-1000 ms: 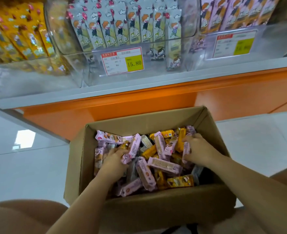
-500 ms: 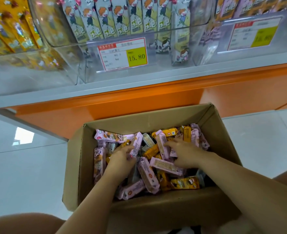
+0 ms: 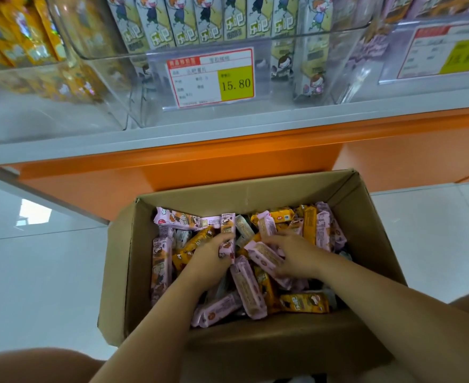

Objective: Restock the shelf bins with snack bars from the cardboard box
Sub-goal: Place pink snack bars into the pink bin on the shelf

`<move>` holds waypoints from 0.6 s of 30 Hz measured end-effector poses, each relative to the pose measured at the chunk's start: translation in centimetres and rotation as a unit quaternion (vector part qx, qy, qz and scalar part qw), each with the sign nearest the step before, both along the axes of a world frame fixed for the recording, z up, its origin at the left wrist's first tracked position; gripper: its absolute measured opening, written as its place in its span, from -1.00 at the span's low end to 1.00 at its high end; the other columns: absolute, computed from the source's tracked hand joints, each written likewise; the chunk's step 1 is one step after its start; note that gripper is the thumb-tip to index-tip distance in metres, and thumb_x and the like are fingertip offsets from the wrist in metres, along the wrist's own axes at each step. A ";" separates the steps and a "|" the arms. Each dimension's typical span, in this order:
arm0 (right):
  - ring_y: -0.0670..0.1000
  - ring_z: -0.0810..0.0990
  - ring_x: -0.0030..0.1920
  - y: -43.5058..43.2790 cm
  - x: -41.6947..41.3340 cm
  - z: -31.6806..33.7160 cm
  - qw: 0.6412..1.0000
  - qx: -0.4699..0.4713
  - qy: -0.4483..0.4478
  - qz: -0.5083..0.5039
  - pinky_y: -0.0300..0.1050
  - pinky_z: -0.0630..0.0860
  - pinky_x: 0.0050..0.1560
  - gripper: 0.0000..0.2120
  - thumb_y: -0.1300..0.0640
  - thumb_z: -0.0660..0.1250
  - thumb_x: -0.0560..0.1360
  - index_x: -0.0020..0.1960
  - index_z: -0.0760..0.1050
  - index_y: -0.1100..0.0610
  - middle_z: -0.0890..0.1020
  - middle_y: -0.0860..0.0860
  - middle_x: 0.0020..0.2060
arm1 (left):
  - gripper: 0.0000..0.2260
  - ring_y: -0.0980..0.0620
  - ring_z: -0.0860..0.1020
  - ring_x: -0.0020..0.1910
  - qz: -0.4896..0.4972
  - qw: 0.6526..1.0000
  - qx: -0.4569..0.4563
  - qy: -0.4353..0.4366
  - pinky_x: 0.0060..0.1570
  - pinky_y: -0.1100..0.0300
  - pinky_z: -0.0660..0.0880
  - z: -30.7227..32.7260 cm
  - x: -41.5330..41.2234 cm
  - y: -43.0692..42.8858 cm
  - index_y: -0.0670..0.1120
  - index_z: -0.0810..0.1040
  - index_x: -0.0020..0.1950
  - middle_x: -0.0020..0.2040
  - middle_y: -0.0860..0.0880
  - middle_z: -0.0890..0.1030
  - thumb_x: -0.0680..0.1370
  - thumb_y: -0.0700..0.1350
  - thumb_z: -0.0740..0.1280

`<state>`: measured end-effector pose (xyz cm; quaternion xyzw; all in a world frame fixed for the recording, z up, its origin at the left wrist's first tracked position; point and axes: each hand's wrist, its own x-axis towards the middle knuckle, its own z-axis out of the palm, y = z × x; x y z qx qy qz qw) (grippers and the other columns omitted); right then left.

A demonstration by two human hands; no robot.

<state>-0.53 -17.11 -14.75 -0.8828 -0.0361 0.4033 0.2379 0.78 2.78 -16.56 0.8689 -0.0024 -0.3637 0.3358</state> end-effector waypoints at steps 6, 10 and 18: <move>0.16 0.27 0.41 0.8 1.1 -0.1 0.997 -0.047 0.041 0.037 -0.02 0.33 0.32 -0.22 0.05 0.43 0.45 0.54 0.08 0.00 0.18 0.14 0.45 | -0.37 -0.15 0.21 0.47 -0.008 0.994 0.000 0.107 0.34 -0.02 0.37 1.0 -0.2 0.1 0.15 0.19 0.50 0.55 -0.07 0.07 0.49 0.11 0.39; 0.13 0.36 0.35 0.7 0.9 -0.5 0.999 0.009 0.037 -0.017 -0.06 0.37 0.24 -0.34 0.10 0.44 0.45 0.48 0.25 0.02 0.32 0.12 0.39 | -0.26 -0.21 0.27 0.41 -0.005 0.994 0.043 0.097 0.33 -0.03 0.37 1.5 -1.0 -1.1 0.13 0.12 0.52 0.50 -0.16 0.07 0.45 0.05 0.45; 0.06 0.43 0.19 1.0 -1.4 -1.1 0.981 0.091 -0.104 -0.139 -0.14 0.37 0.17 -0.64 0.07 0.48 0.38 0.17 0.59 0.02 0.42 0.08 0.20 | -0.18 -0.17 0.29 0.40 0.076 0.996 -0.023 0.038 0.32 0.01 0.37 1.2 -2.4 -3.1 0.07 0.16 0.50 0.39 -0.13 0.29 0.31 0.00 0.46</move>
